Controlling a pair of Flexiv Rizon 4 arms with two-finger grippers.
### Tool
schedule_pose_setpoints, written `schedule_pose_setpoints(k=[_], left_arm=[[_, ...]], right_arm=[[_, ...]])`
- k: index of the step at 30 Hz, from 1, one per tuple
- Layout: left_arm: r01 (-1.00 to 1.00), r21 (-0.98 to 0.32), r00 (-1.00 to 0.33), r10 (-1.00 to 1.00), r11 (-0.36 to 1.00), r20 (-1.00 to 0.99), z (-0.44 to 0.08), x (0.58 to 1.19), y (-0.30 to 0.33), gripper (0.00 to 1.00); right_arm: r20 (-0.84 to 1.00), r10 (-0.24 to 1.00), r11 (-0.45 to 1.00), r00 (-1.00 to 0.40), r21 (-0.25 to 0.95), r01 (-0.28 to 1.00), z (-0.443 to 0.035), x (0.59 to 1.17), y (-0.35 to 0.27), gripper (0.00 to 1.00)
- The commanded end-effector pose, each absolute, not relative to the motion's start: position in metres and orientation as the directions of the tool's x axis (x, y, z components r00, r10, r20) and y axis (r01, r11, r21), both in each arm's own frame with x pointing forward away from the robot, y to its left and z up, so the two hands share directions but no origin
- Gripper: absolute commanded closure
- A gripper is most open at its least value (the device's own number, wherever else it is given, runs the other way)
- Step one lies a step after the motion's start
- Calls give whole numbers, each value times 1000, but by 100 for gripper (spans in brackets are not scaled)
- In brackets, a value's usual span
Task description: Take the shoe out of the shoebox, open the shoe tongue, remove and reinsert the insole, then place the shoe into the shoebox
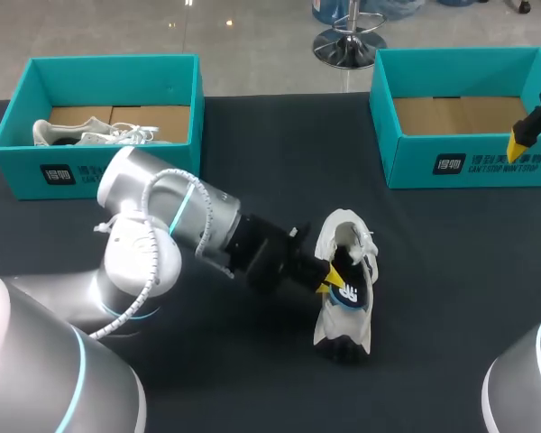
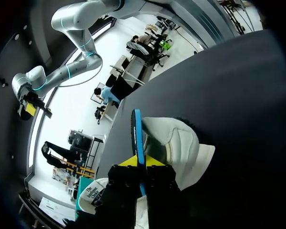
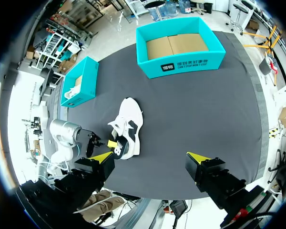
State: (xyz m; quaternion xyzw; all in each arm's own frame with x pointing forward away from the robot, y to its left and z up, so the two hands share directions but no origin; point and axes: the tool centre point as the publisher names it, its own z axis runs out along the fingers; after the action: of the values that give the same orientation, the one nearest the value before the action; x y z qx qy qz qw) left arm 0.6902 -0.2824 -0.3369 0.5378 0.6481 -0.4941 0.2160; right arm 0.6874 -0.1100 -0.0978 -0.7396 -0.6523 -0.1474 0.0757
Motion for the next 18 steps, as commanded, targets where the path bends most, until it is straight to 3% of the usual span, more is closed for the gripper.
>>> schedule_pose_setpoints(k=[1, 10, 11, 16, 18], left_arm=[[913, -404, -326, 488, -61, -810, -342, 698, -286, 98], [920, -391, -332, 490, -20, -806, -351, 711, -283, 91], [920, -392, -334, 489, -19, -806, -350, 711, -282, 86], [917, -398, -340, 481, -21, -808, -344, 706, -276, 47], [916, -401, -341, 475, -27, -811, -342, 703, -275, 44]], right_arm=[[314, 943, -136, 106, 74, 988, -97, 691, -109, 0], [314, 943, -136, 106, 74, 988, -97, 691, -109, 0], [314, 943, -136, 106, 74, 988, -97, 691, -109, 0], [314, 943, -136, 106, 74, 988, -97, 691, -109, 0], [314, 943, -136, 106, 74, 988, -97, 691, -109, 0]])
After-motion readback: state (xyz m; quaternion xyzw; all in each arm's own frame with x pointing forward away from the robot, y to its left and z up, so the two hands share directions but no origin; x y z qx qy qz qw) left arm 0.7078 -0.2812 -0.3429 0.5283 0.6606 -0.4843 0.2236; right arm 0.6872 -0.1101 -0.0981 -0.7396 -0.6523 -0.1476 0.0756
